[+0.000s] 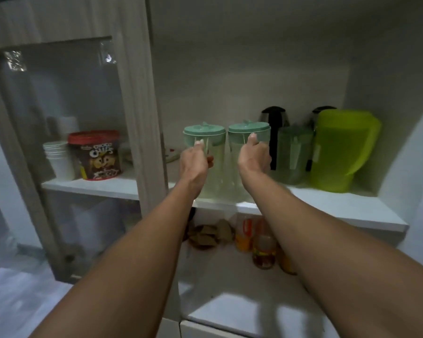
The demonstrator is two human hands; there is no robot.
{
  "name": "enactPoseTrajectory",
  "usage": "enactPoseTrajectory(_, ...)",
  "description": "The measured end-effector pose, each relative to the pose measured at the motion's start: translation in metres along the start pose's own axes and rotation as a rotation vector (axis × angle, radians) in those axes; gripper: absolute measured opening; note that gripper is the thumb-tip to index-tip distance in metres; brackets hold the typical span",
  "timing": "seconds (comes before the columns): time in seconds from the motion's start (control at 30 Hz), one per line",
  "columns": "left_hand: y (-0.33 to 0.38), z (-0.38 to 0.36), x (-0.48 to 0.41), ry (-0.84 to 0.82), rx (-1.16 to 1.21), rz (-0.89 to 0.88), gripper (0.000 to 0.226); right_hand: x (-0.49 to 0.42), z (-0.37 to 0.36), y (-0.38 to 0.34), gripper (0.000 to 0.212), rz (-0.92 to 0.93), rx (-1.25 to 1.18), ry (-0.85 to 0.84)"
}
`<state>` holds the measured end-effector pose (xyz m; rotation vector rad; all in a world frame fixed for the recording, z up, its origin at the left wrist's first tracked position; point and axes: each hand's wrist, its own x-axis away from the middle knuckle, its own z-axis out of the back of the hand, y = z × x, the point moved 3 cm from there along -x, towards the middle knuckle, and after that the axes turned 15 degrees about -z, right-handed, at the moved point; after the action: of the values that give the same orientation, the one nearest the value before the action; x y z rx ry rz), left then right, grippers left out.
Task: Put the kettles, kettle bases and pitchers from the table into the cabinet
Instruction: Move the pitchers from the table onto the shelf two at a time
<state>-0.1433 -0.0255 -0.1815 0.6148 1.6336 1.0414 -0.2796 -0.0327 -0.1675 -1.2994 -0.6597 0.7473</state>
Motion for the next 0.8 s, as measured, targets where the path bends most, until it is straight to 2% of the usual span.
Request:
enactPoseTrajectory(0.13, -0.049, -0.026, -0.07, 0.07, -0.037, 0.082, 0.041, -0.076, -0.047, -0.006, 0.05, -0.025, 0.057, -0.054)
enactPoseTrajectory(0.23, -0.088, -0.041, -0.121, 0.129, -0.042, 0.151, 0.038, -0.13, -0.079, -0.01, 0.041, -0.067, 0.109, -0.077)
enactPoseTrajectory(0.3, -0.108, -0.054, -0.151, 0.141, -0.035, 0.161, 0.038, -0.161, -0.1, -0.01, 0.048, -0.082, 0.146, -0.098)
enactPoseTrajectory(0.37, -0.123, -0.065, -0.176, 0.095, -0.046, 0.144, 0.039, -0.185, -0.119, -0.008, 0.056, -0.083, 0.127, -0.102)
enactPoseTrajectory(0.5, -0.146, -0.082, -0.217, 0.089, 0.005, 0.12, 0.036, -0.223, -0.15, -0.006, 0.056, -0.08, 0.055, -0.116)
enactPoseTrajectory(0.6, -0.166, -0.093, -0.248, 0.052, -0.046, 0.132, 0.036, -0.245, -0.168, -0.01, 0.056, -0.091, 0.043, -0.111)
enactPoseTrajectory(0.7, -0.184, -0.103, -0.273, -0.073, -0.215, 0.109, 0.034, -0.262, -0.182, -0.012, 0.056, -0.093, 0.032, -0.096)
enactPoseTrajectory(0.8, -0.193, -0.107, -0.289, -0.129, -0.404, 0.058, 0.034, -0.278, -0.196, -0.013, 0.061, -0.11, 0.002, -0.106)
